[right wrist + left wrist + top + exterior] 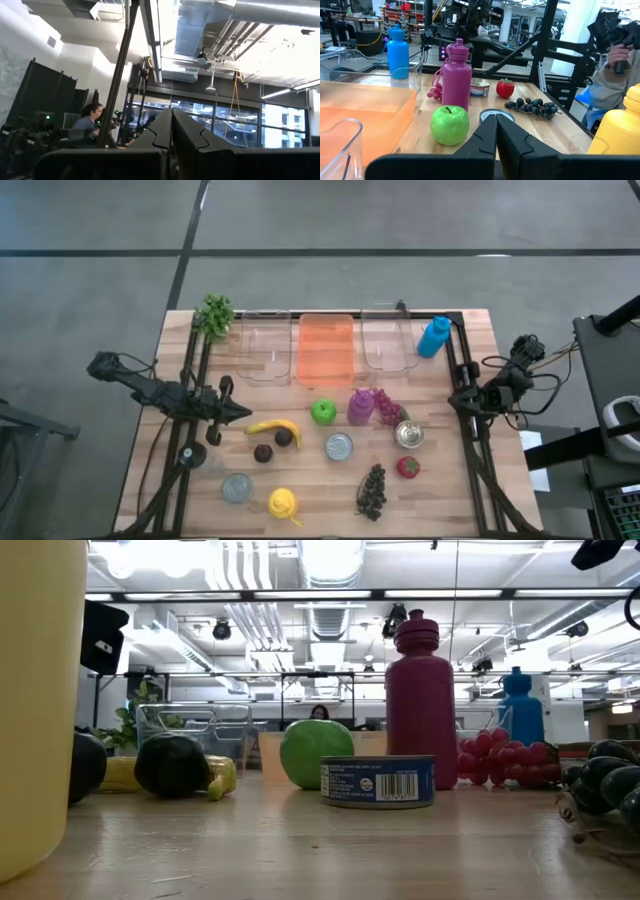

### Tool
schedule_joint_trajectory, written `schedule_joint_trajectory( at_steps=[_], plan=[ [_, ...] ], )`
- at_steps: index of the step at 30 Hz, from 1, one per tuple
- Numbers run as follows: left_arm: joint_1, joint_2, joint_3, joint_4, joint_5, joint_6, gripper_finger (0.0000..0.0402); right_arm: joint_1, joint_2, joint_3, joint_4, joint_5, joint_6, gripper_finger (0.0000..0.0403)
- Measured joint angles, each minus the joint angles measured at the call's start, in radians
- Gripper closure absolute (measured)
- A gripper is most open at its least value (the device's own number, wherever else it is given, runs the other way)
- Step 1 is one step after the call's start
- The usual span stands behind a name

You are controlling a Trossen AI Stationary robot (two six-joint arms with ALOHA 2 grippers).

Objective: Pick & Place Food Item
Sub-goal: Put the blue water bottle into the right transparent bin

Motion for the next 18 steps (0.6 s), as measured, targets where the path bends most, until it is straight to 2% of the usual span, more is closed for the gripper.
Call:
schedule_joint_trajectory(
  at_steps=[4, 7, 14, 18],
  plan=[
    [0.000, 0.000, 0.000, 0.000, 0.000, 0.000, 0.0391, 0.000, 0.000, 0.049, -0.068, 0.003, 0.004, 0.0394],
    [0.000, 0.000, 0.000, 0.000, 0.000, 0.000, 0.0391, 0.000, 0.000, 0.100, -0.170, 0.059, 0.006, 0.0394],
    [0.000, 0.000, 0.000, 0.000, 0.000, 0.000, 0.0391, 0.000, 0.002, 0.174, -0.274, 0.302, 0.079, 0.0394],
    [0.000, 0.000, 0.000, 0.000, 0.000, 0.000, 0.0391, 0.000, 0.023, 0.198, -0.279, 0.532, 0.077, 0.0394]
  ],
)
